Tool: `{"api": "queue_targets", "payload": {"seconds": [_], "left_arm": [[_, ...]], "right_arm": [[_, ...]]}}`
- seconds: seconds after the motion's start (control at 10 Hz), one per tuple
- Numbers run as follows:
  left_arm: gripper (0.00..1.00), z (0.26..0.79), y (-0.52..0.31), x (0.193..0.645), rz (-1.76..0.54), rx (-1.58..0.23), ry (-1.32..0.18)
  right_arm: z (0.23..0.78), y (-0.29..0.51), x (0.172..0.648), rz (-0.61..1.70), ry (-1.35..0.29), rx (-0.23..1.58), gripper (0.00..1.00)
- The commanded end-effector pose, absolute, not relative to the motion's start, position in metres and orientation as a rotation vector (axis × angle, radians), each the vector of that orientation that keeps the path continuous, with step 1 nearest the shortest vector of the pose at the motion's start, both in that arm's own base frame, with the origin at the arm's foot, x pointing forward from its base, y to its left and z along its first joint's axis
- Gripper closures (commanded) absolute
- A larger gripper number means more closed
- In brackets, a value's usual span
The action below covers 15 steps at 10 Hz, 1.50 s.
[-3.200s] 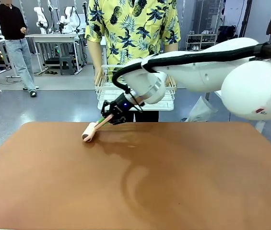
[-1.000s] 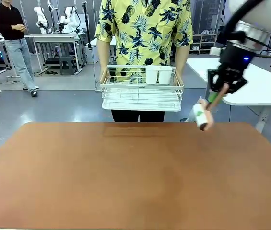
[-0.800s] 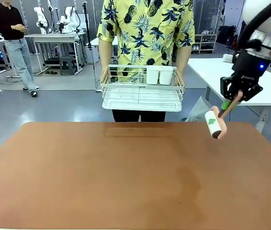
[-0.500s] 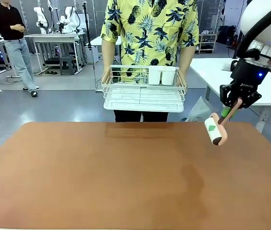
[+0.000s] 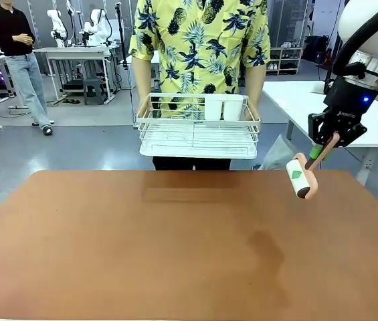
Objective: Clean the table.
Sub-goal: Place the Lint Roller down when the Dish drying rack is positioned in the middle of the table.
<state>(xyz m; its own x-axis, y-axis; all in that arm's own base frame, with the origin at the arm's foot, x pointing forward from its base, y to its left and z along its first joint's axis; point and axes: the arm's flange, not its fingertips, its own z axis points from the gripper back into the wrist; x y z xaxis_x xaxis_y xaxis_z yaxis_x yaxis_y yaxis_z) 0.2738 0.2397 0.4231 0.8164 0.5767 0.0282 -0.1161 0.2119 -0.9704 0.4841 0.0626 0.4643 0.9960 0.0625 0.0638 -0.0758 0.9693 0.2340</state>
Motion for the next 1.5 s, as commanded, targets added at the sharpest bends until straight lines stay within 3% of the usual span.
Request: {"api": "queue_targets", "payload": {"seconds": [0.0,1.4], "left_arm": [[0.0,0.4227,0.2416,0.2698,0.482,-1.283,-0.436],[0.0,0.4227,0.2416,0.2698,0.482,-1.283,-0.436]], "right_arm": [[0.4675,0.0633,0.4822,0.061,-0.057,0.238,0.79],[0.4675,0.0633,0.4822,0.061,-0.057,0.238,0.79]]}}
